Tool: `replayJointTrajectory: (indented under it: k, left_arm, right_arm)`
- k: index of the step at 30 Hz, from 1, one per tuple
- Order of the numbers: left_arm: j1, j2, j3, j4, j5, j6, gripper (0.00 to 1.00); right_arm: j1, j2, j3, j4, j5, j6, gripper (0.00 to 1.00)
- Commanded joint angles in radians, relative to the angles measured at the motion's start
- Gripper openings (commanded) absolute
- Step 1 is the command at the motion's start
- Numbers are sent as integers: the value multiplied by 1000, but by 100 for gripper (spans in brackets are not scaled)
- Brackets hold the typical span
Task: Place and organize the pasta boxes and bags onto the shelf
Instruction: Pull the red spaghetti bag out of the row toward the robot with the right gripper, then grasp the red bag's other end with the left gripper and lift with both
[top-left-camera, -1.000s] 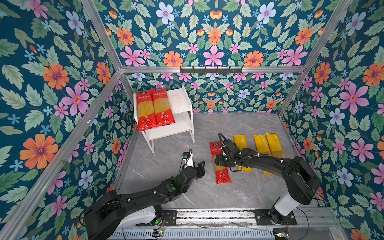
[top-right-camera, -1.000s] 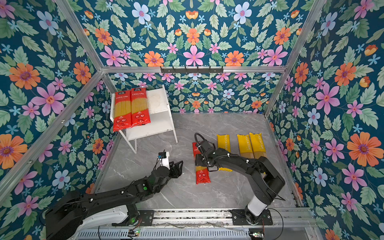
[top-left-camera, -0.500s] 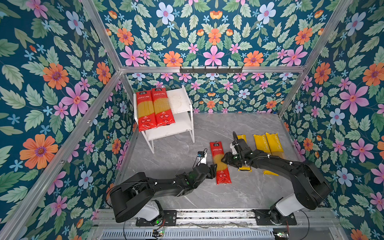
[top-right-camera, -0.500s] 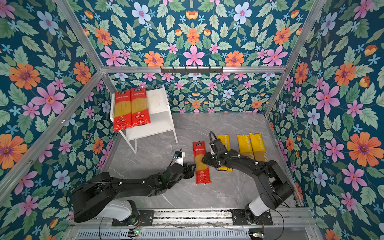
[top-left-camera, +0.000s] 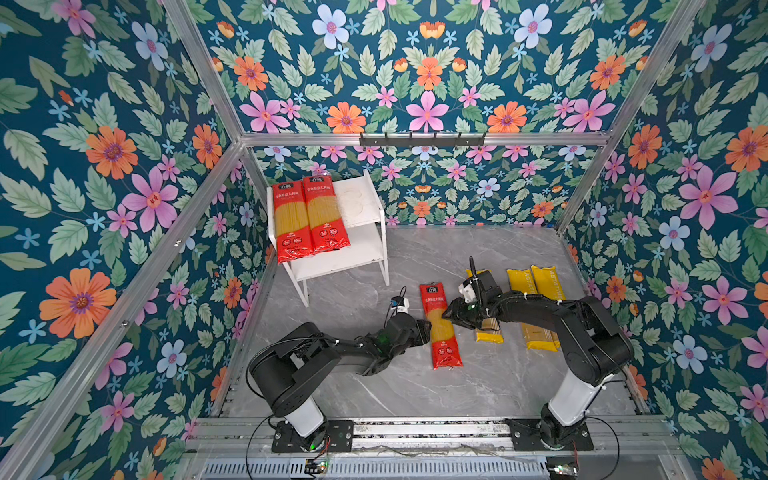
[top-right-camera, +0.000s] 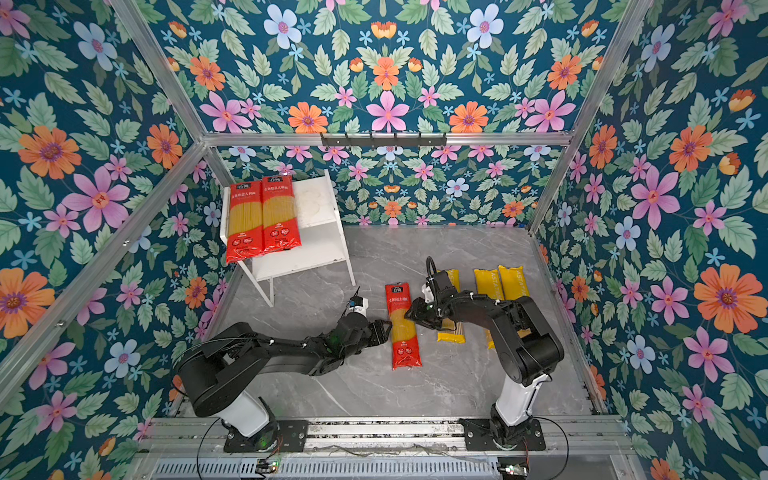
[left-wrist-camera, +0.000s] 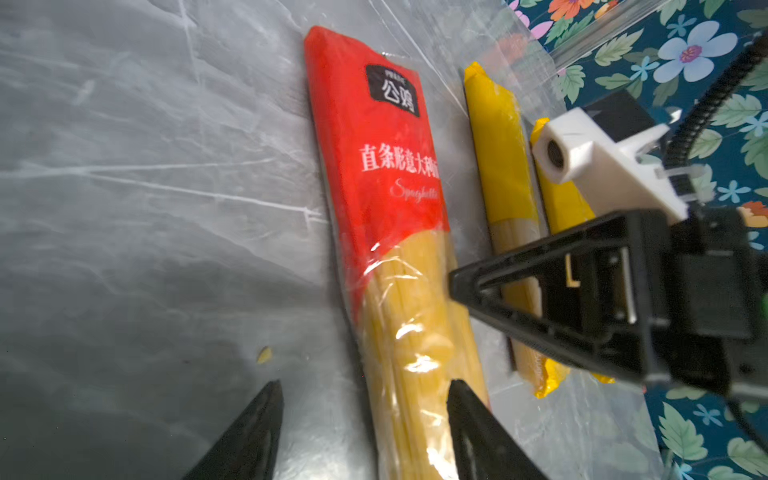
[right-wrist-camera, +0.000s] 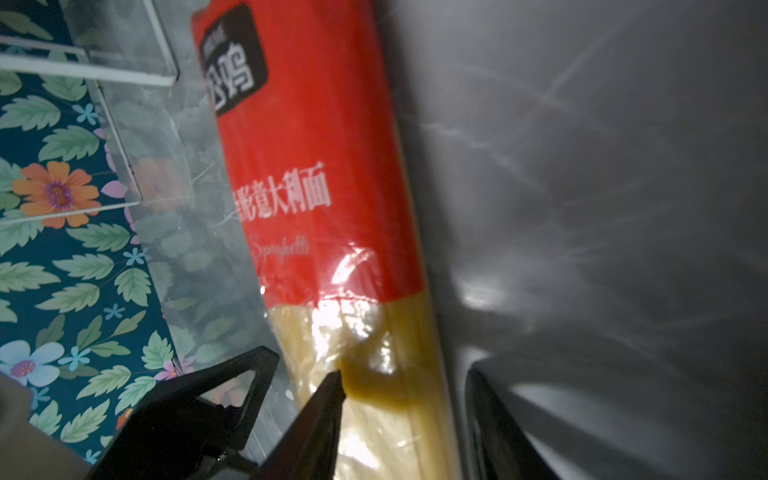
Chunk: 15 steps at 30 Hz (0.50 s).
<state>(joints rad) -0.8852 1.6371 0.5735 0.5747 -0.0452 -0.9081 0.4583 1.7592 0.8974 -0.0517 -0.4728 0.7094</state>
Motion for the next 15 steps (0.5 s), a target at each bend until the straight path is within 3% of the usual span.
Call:
replayJointTrajectory:
  k: [1, 4, 9, 15]
  left_arm:
    - [40, -5, -8, -31, 32, 19, 65]
    - [69, -38, -48, -15, 47, 28, 65]
    - [69, -46, -62, 4, 66, 50, 64]
    - [67, 20, -60, 38, 94, 27, 59]
  right_arm:
    - [54, -5, -42, 92, -48, 106, 45]
    - [74, -43, -77, 156, -114, 161, 44]
    - [21, -59, -69, 98, -84, 126, 55]
    - [23, -11, -73, 136, -30, 153, 55]
